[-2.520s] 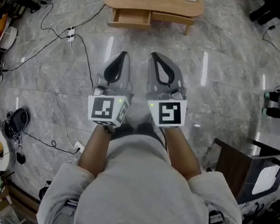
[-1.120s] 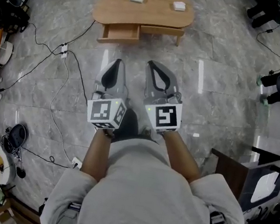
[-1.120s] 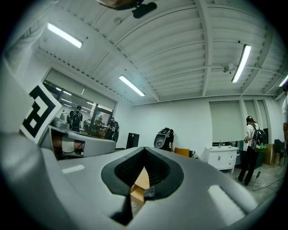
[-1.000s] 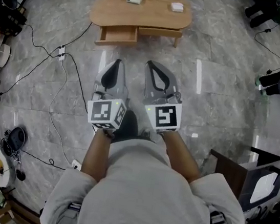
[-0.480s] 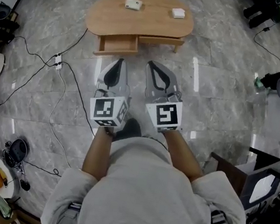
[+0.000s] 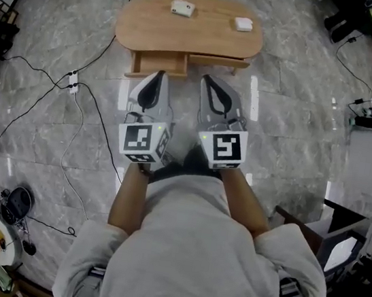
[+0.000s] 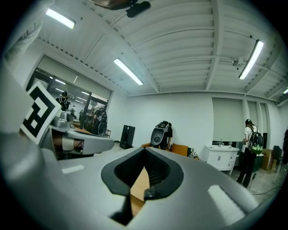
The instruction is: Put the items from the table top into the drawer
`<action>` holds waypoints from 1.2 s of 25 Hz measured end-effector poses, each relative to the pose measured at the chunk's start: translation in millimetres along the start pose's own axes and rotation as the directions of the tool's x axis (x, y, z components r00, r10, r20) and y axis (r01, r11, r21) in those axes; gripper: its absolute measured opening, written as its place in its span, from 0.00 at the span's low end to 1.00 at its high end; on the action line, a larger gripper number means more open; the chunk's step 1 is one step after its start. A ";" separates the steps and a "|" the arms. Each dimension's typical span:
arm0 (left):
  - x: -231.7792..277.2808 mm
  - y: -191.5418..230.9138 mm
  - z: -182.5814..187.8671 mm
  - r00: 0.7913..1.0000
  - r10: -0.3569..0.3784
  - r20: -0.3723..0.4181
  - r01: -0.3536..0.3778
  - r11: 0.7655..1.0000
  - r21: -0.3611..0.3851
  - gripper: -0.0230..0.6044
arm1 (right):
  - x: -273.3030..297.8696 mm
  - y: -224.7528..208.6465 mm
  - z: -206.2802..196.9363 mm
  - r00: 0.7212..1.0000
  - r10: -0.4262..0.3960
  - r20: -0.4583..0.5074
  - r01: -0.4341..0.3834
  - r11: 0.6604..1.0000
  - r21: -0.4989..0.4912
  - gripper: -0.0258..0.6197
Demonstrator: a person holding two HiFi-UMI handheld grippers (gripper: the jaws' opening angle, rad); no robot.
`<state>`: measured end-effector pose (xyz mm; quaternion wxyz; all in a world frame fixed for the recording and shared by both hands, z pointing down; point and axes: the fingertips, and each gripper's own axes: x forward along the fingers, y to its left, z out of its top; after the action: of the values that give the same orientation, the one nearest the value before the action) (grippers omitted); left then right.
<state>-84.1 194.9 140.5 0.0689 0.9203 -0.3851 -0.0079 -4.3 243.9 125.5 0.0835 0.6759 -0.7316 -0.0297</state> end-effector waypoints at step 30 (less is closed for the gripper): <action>316.1 134.4 -93.0 0.953 0.127 -0.276 -0.146 0.988 -0.051 0.07 | 340.5 -140.8 -111.1 0.965 0.226 -0.132 -0.205 0.966 0.157 0.05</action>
<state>49.3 -111.6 262.6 0.1538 0.8809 -0.4341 0.1094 127.8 -98.7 240.7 0.0922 0.5967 -0.7929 0.0822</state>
